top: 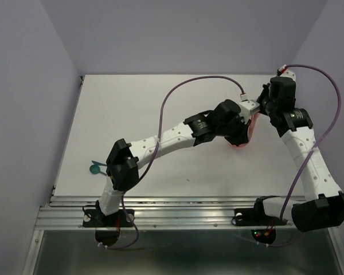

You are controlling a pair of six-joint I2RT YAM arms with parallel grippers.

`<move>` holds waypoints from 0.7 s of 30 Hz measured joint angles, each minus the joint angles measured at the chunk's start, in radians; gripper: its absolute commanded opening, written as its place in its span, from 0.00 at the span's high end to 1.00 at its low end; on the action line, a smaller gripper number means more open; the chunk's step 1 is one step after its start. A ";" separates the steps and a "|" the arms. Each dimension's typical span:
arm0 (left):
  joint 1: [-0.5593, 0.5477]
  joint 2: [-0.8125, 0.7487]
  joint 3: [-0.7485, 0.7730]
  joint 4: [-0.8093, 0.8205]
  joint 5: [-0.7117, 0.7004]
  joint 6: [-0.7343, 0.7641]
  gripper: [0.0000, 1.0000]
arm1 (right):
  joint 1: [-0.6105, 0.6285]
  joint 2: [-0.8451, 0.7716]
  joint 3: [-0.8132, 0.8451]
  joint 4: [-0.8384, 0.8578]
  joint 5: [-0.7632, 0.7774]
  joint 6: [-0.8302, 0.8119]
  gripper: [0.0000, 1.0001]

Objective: Fold the napkin into a case and place the utensils inside
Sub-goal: Turn over the upper triangle folded napkin at the center of the board.

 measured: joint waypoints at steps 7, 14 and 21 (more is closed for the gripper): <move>-0.011 0.035 0.056 0.040 0.063 -0.027 1.00 | -0.016 -0.018 0.144 -0.157 0.131 -0.085 0.99; -0.032 0.158 0.267 0.073 0.142 -0.064 1.00 | -0.016 0.037 0.323 -0.282 0.217 -0.142 0.99; -0.042 0.219 0.336 0.085 0.199 -0.097 1.00 | -0.029 0.052 0.369 -0.355 0.292 -0.183 0.99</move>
